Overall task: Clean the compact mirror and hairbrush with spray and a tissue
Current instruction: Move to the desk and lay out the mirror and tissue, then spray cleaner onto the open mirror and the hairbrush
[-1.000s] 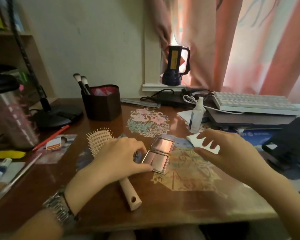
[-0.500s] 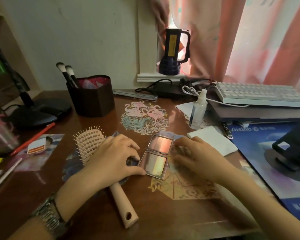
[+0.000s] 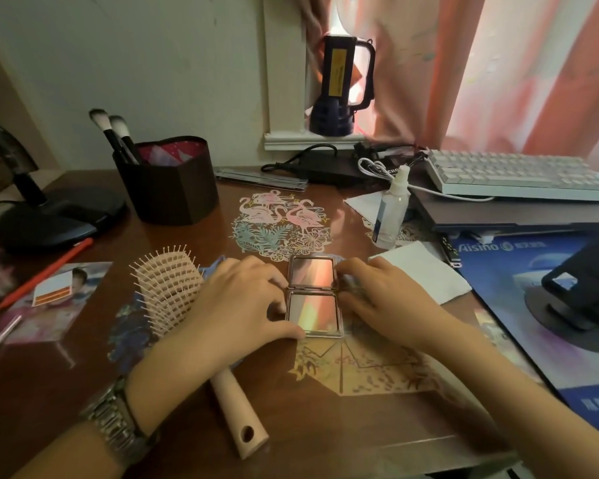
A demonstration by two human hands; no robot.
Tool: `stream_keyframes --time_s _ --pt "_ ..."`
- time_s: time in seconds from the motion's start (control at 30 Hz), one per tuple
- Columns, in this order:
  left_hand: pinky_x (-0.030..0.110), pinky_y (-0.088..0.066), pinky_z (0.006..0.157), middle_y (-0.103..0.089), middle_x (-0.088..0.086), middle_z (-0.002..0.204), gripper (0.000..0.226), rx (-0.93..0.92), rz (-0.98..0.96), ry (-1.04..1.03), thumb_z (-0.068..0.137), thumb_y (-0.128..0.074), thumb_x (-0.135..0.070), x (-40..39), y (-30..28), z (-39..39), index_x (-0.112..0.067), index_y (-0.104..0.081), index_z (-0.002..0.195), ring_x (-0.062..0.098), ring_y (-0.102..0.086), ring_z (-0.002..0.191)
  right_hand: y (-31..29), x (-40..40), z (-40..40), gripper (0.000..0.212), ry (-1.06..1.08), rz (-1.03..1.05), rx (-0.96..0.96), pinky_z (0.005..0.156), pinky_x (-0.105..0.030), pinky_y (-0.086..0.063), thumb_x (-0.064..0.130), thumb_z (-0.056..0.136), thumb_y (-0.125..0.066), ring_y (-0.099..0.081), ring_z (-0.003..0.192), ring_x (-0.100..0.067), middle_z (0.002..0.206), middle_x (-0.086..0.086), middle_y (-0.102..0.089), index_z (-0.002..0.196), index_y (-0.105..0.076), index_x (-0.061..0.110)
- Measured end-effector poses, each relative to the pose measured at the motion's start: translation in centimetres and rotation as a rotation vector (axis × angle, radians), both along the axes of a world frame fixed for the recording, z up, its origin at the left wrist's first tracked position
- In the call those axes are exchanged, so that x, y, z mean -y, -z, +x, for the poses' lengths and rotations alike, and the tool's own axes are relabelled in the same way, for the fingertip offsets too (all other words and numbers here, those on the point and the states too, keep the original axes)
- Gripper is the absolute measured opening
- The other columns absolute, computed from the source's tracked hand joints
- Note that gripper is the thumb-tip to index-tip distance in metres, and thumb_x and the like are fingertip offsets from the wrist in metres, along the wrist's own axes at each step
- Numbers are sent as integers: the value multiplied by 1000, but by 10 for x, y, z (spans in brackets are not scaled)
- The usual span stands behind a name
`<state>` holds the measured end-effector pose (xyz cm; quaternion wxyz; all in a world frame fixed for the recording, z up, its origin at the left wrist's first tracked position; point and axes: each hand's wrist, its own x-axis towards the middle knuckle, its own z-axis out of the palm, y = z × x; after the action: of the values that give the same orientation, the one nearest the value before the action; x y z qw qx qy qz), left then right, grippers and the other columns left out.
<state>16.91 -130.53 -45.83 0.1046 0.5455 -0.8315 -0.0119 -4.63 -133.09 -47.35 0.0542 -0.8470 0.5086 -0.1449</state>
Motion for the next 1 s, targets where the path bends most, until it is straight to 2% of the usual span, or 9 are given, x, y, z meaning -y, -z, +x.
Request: stream_keyframes --time_s 0.1,0.3,0.4,0.5,0.6,0.73,0.83,0.93,1.0 --pt "24 -23 89 -53 -24 118 51 22 2 -12 64 -56 -75 4 -2 -5 -31 -72 85 2 -38 112 2 5 1 30 -23 -22 -16 75 -29 -35 32 95 -42 -45 103 -19 113 1 -61 123 -42 23" --pt "30 -32 90 -59 -21 109 46 8 66 -12 67 -57 -72 18 -16 -3 -35 -70 89 4 -47 104 -1 9 -1 28 -36 -9 21 82 -31 -42 30 95 -42 -48 103 -18 121 3 -59 123 -41 26" --pt "28 -38 87 -59 -22 101 36 -131 -13 -31 73 -54 -66 22 -21 -2 -37 -67 90 1 -49 97 -12 11 -8 29 0 -59 155 88 -29 -45 30 93 -47 -50 106 -11 121 7 -57 121 -45 28" --pt "28 -43 87 -56 -26 99 40 -269 -21 -74 71 -44 -68 20 -15 2 -39 -64 92 -2 -50 95 -28 16 -20 26 64 -203 322 80 -22 -46 27 90 -53 -54 95 -6 109 9 -60 116 -53 25" --pt "30 -46 90 -55 -28 103 32 -245 27 -116 74 -52 -63 20 -5 10 -44 -62 97 -2 -52 101 -42 28 -35 28 180 -374 419 76 -27 -46 21 86 -60 -53 96 -14 105 7 -56 113 -55 21" --pt "26 -47 87 -58 -27 104 29 -231 53 -172 73 -54 -64 19 -4 19 -48 -61 96 -3 -54 99 -50 48 -44 42 288 -490 488 76 -8 -31 19 81 -65 -46 105 -17 114 -2 -51 121 -50 17" --pt "28 -48 87 -58 -29 102 28 -291 64 -197 71 -56 -64 20 -7 19 -49 -61 94 -3 -55 97 -46 62 -44 55 304 -458 501 79 0 -30 20 80 -67 -42 111 -13 122 -2 -46 129 -42 19" --pt "25 -48 86 -52 -36 96 28 -295 70 -184 70 -57 -64 18 -8 17 -52 -58 95 -6 -54 96 -38 72 -42 57 288 -414 534 76 -12 -41 18 80 -67 -45 105 -8 124 -1 -44 131 -41 21" --pt "22 -46 84 -47 -40 92 31 -272 68 -174 70 -53 -67 18 -8 15 -53 -55 98 -7 -53 95 -31 77 -39 56 282 -403 533 74 -28 -50 17 78 -67 -50 103 -17 124 -3 -44 129 -43 22"
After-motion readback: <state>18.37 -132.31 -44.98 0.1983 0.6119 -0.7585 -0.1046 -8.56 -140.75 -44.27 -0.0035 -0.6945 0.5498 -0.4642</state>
